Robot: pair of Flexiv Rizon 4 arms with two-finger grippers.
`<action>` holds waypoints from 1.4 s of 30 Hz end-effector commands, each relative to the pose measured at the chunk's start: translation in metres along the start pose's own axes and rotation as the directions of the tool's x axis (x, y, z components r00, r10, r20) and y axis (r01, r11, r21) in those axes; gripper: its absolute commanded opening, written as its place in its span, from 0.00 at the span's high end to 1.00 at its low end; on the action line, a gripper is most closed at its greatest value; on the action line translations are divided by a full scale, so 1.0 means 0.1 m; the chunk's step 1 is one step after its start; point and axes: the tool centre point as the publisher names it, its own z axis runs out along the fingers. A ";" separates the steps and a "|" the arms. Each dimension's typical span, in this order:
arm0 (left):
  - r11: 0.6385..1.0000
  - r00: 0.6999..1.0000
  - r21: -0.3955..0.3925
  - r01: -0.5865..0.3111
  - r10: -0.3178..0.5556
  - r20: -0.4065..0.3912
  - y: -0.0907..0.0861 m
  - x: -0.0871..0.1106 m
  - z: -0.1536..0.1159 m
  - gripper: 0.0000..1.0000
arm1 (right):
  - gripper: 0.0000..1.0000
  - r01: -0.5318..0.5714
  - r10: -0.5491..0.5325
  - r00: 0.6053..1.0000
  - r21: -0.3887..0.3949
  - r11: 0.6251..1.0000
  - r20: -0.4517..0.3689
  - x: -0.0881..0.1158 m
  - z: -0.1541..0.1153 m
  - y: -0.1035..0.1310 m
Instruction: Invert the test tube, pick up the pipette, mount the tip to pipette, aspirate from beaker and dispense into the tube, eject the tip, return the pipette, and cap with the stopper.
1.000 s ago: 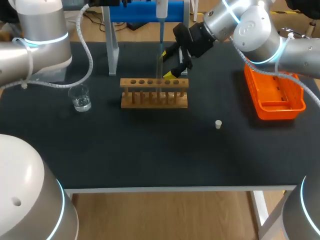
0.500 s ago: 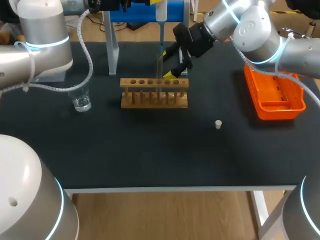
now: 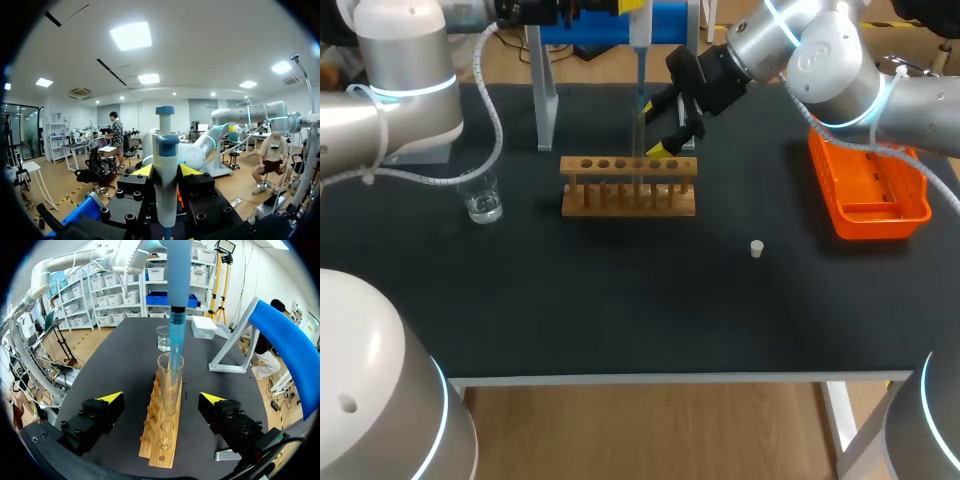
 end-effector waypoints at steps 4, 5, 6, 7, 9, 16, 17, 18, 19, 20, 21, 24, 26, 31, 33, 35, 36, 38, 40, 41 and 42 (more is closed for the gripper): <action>1.000 1.000 -0.009 -0.003 0.003 -0.010 0.02 -0.04 0.00 1.00 | 0.00 -0.001 0.001 1.000 0.004 1.000 -0.001 0.01 -0.02 0.01; 1.000 1.000 -0.010 -0.003 0.003 -0.010 0.03 -0.04 0.00 1.00 | 0.00 -0.001 0.001 1.000 0.004 1.000 -0.001 0.01 -0.02 0.01; 1.000 1.000 -0.011 -0.003 0.003 -0.010 0.03 -0.04 0.00 1.00 | 0.00 -0.001 0.001 1.000 0.004 1.000 -0.001 0.01 -0.02 0.01; 1.000 1.000 -0.011 -0.003 0.003 -0.010 0.03 -0.04 0.00 1.00 | 0.00 -0.001 0.001 1.000 0.004 1.000 -0.001 0.01 -0.02 0.01; 1.000 1.000 -0.018 0.000 -0.001 -0.013 0.05 -0.04 0.00 1.00 | 0.00 -0.001 0.001 1.000 0.004 1.000 -0.001 0.01 -0.02 0.01; 1.000 1.000 -0.016 0.003 -0.003 -0.015 0.08 -0.03 0.00 1.00 | 0.00 -0.001 0.001 1.000 0.004 1.000 -0.001 0.01 -0.02 0.01; 1.000 1.000 -0.016 0.002 -0.002 -0.016 0.08 -0.03 0.00 1.00 | 0.00 -0.001 0.001 1.000 0.004 1.000 -0.001 0.01 -0.02 0.01; 1.000 1.000 -0.017 0.002 -0.002 -0.017 0.09 -0.03 0.01 1.00 | 0.00 -0.001 0.001 1.000 0.004 1.000 -0.001 0.01 -0.02 0.01; 1.000 1.000 -0.018 0.002 -0.003 -0.017 0.09 -0.03 0.01 1.00 | 0.00 -0.001 0.001 1.000 0.004 1.000 -0.001 0.01 -0.02 0.01; 1.000 1.000 -0.019 0.002 -0.002 -0.016 0.10 -0.03 0.00 1.00 | 0.00 -0.001 0.001 1.000 0.004 1.000 -0.001 0.01 -0.02 0.01; 1.000 1.000 -0.018 0.001 -0.001 -0.014 0.10 -0.03 0.00 1.00 | 0.00 -0.001 0.001 1.000 0.004 1.000 -0.001 0.01 -0.02 0.01; 1.000 1.000 -0.017 -0.003 0.002 -0.013 0.11 -0.03 -0.01 1.00 | 0.00 -0.001 0.001 1.000 0.004 1.000 -0.001 0.01 -0.02 0.01; 1.000 1.000 -0.017 -0.004 0.004 -0.011 0.12 -0.03 -0.01 1.00 | 0.00 -0.001 0.001 1.000 0.004 1.000 -0.001 0.01 -0.02 0.01; 1.000 1.000 -0.013 -0.005 0.005 -0.011 0.15 -0.02 0.00 1.00 | 0.00 -0.001 0.001 1.000 0.004 1.000 -0.001 0.01 -0.02 0.01; 1.000 1.000 -0.012 -0.006 0.006 -0.011 0.17 -0.02 0.01 1.00 | 0.00 -0.001 0.001 1.000 0.004 1.000 -0.001 0.01 -0.02 0.01; 1.000 1.000 -0.015 -0.004 0.004 -0.013 0.18 -0.02 0.01 1.00 | 0.00 -0.001 0.001 1.000 0.004 1.000 -0.001 0.01 -0.02 0.01; 1.000 1.000 -0.020 -0.004 0.004 -0.014 0.19 -0.02 0.02 1.00 | 0.00 -0.001 0.001 1.000 0.004 1.000 -0.001 0.01 -0.02 0.01; 1.000 1.000 -0.021 -0.004 0.004 -0.012 0.19 -0.02 0.02 1.00 | 0.00 -0.001 0.001 1.000 0.004 1.000 -0.001 0.01 -0.02 0.01; 1.000 1.000 -0.021 -0.006 0.006 -0.010 0.19 -0.01 0.02 1.00 | 0.00 -0.001 0.001 1.000 0.004 1.000 -0.001 0.01 -0.02 0.01; 1.000 1.000 -0.021 -0.008 0.007 -0.009 0.19 -0.01 0.02 1.00 | 0.00 -0.001 0.001 1.000 0.004 1.000 -0.001 0.01 -0.02 0.01; 1.000 1.000 -0.021 -0.009 0.008 -0.009 0.20 -0.01 0.02 1.00 | 0.00 -0.001 0.001 1.000 0.004 1.000 -0.001 0.01 -0.02 0.01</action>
